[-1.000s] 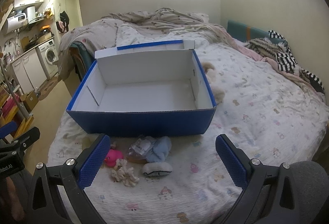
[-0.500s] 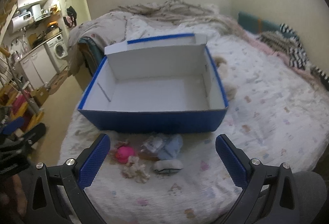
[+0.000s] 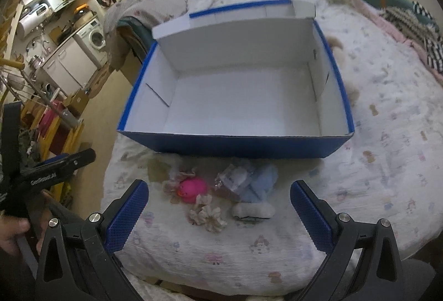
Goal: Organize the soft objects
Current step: 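Lower the right tool to the cream scrunchie and close on it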
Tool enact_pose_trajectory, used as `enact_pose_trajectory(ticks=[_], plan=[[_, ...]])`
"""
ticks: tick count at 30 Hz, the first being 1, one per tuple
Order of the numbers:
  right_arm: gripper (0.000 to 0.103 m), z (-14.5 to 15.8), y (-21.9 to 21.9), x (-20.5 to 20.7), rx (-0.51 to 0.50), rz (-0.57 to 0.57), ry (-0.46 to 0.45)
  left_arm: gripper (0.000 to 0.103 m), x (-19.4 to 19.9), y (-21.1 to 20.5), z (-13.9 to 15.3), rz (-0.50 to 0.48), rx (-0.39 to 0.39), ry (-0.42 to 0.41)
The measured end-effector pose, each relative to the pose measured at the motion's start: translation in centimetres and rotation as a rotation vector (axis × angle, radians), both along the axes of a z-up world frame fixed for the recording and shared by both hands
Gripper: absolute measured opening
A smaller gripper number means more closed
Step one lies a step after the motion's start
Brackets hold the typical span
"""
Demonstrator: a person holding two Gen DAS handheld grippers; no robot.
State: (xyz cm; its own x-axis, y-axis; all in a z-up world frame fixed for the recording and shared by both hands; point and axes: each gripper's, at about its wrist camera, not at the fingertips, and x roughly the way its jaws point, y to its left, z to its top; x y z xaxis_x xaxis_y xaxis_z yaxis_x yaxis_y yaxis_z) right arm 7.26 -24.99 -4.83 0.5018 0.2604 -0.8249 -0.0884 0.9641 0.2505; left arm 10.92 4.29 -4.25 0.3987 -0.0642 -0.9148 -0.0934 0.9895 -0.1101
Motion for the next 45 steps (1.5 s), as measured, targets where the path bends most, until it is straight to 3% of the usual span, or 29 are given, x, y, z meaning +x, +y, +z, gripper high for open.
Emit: enact_pose_trajectory(ticks=[6,13,15,16,17,19,21,25,29,36,38,45], plan=[[0.103,-2.3,-1.1,2.3,0.036,-0.031,0.084,0.078,2.7,-1.2,-5.3,0.02,-0.059,0.158],[0.103,-5.7,-2.6,3.9,0.104,-0.049,0.191,0.062,4.0,-2.8,-8.6,0.002,-0.061,0.203],[0.103,-6.8,-2.6,4.0,0.163,-0.034,0.238,0.051,4.3,-2.9,-9.3,0.005,-0.07,0.21],[0.098,-7.3,-2.4,3.9,0.201,-0.021,0.266,0.048,4.5,-3.0,-9.7,0.003,-0.081,0.22],[0.084,-7.9,-2.1,3.9,0.244,-0.003,0.3,0.044,4.6,-3.1,-10.0,0.001,-0.09,0.228],[0.069,-9.3,-1.3,3.9,0.329,0.026,0.41,0.042,4.8,-3.4,-10.6,-0.007,-0.114,0.246],[0.069,-10.9,-0.3,3.9,0.378,0.038,0.5,0.042,5.0,-3.6,-11.0,-0.002,-0.123,0.254],[0.069,-12.7,0.8,4.1,0.333,0.012,0.538,0.04,5.3,-3.9,-11.7,0.007,-0.111,0.269],[0.064,-14.6,1.6,4.7,0.3,-0.002,0.581,0.026,5.4,-4.4,-12.2,0.005,-0.104,0.271],[0.027,-14.7,1.9,5.0,0.261,0.031,0.541,0.012,4.9,-5.3,-11.9,-0.013,-0.111,0.255],[0.011,-14.1,2.2,5.0,0.248,0.05,0.504,0.011,4.8,-5.6,-11.7,-0.014,-0.107,0.25],[0.008,-12.4,3.0,4.4,0.228,0.103,0.42,0.01,4.1,-5.5,-10.8,-0.006,-0.12,0.23]])
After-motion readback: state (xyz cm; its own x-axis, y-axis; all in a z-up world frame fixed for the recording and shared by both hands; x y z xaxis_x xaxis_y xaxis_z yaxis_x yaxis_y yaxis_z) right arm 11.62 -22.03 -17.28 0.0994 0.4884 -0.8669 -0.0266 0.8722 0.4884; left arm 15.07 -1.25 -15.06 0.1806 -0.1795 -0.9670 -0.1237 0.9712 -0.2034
